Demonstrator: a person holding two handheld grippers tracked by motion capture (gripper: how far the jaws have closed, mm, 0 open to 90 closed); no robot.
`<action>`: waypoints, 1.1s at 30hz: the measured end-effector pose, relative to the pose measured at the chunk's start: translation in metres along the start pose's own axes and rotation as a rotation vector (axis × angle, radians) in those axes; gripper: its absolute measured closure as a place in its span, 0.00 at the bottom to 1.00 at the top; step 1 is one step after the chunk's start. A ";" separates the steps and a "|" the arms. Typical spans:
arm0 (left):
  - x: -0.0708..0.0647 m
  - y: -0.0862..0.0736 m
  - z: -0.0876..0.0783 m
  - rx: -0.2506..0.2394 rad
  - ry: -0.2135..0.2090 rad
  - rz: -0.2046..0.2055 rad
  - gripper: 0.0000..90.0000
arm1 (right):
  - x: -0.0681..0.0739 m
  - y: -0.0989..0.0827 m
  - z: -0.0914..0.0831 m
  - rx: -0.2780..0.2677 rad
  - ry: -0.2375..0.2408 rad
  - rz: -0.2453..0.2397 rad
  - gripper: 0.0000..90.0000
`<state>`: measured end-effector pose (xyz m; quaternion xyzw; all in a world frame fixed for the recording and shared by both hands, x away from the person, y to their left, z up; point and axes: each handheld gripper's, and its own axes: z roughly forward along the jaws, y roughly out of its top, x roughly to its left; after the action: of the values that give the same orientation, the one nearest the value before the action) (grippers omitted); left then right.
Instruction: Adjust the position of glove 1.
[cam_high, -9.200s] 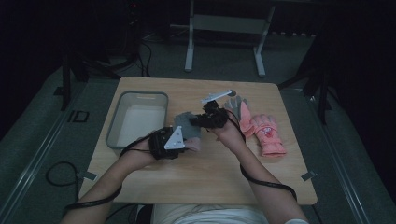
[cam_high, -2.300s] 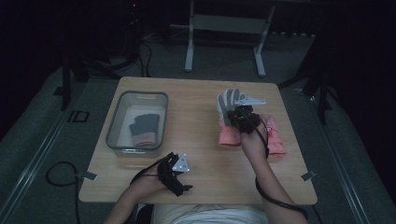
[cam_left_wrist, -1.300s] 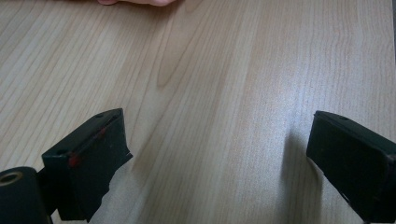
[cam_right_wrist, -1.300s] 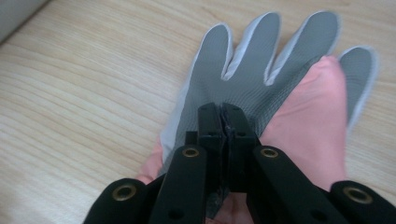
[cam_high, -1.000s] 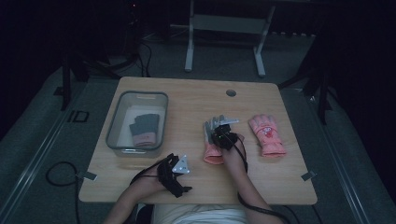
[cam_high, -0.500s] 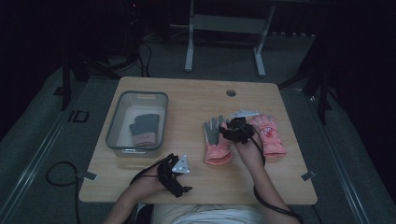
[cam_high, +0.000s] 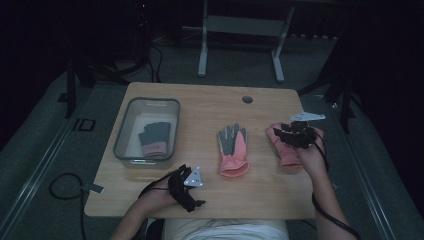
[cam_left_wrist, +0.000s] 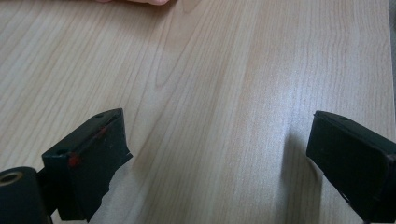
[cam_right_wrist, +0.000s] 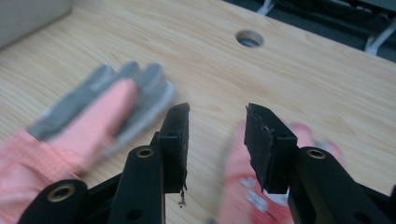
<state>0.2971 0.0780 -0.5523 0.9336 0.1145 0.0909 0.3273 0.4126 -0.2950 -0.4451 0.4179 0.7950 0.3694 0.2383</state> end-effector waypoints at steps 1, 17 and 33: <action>0.000 0.000 0.000 -0.002 -0.003 -0.002 0.05 | -0.015 -0.007 -0.004 0.011 -0.011 0.005 0.71; 0.001 0.000 0.000 0.001 -0.006 -0.004 0.05 | -0.065 -0.060 0.025 0.143 0.000 0.012 0.58; 0.000 0.000 0.000 0.001 -0.003 -0.001 0.05 | -0.047 -0.071 0.046 0.209 -0.103 0.074 0.94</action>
<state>0.2971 0.0778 -0.5527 0.9338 0.1145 0.0894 0.3269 0.4346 -0.3434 -0.5255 0.4881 0.7998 0.2711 0.2202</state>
